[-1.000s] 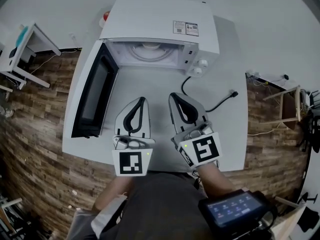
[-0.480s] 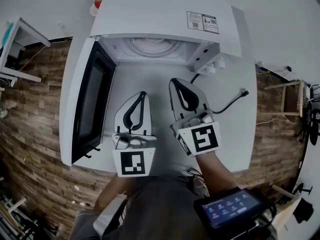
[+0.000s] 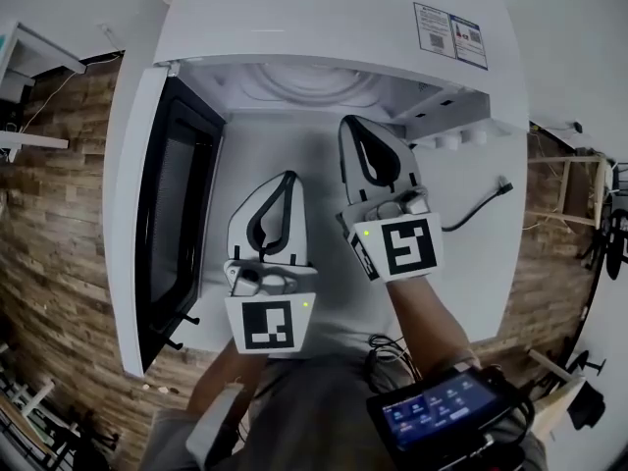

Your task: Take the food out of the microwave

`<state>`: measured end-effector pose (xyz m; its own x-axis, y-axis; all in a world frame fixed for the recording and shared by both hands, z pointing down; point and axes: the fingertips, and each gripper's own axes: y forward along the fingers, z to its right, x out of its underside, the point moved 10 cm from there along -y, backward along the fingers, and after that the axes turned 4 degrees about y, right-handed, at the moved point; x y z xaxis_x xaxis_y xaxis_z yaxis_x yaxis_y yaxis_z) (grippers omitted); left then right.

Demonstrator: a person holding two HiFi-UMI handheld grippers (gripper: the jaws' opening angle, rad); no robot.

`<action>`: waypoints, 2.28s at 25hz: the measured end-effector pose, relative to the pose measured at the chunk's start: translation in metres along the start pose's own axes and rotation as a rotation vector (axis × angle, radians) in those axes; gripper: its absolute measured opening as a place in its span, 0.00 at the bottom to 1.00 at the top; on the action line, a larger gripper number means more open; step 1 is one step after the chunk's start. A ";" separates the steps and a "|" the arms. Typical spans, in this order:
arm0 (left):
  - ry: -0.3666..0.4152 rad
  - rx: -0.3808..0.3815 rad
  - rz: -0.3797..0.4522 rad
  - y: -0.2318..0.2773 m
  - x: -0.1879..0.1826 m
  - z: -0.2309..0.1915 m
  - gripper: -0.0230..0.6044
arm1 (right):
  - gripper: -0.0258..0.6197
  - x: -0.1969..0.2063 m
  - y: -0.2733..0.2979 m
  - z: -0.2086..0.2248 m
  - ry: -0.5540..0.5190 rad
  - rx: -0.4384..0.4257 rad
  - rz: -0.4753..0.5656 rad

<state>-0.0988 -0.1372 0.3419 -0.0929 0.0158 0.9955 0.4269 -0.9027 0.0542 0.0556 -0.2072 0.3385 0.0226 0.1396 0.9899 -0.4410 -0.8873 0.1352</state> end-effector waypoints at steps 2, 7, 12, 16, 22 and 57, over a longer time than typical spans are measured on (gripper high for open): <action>-0.013 -0.005 0.002 0.003 0.003 -0.003 0.05 | 0.05 0.001 0.009 0.002 -0.017 0.008 0.006; -0.015 -0.002 0.009 0.010 0.007 -0.009 0.05 | 0.19 0.001 0.029 0.007 -0.036 0.027 0.013; -0.020 -0.009 0.008 0.010 0.009 -0.013 0.05 | 0.62 0.006 0.049 0.011 -0.007 0.028 -0.029; -0.007 -0.003 0.007 0.007 0.011 -0.011 0.05 | 0.74 0.006 0.067 0.019 0.010 0.053 -0.039; -0.008 -0.003 0.010 0.004 0.013 -0.011 0.05 | 0.77 0.009 0.097 0.022 0.014 0.071 -0.072; -0.014 -0.026 -0.048 0.003 0.028 -0.020 0.05 | 0.78 0.031 0.162 0.045 -0.197 0.127 -0.310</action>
<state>-0.1179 -0.1480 0.3680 -0.1001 0.0651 0.9928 0.3991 -0.9114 0.1000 0.0254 -0.3664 0.3928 0.3145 0.3337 0.8887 -0.2719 -0.8653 0.4211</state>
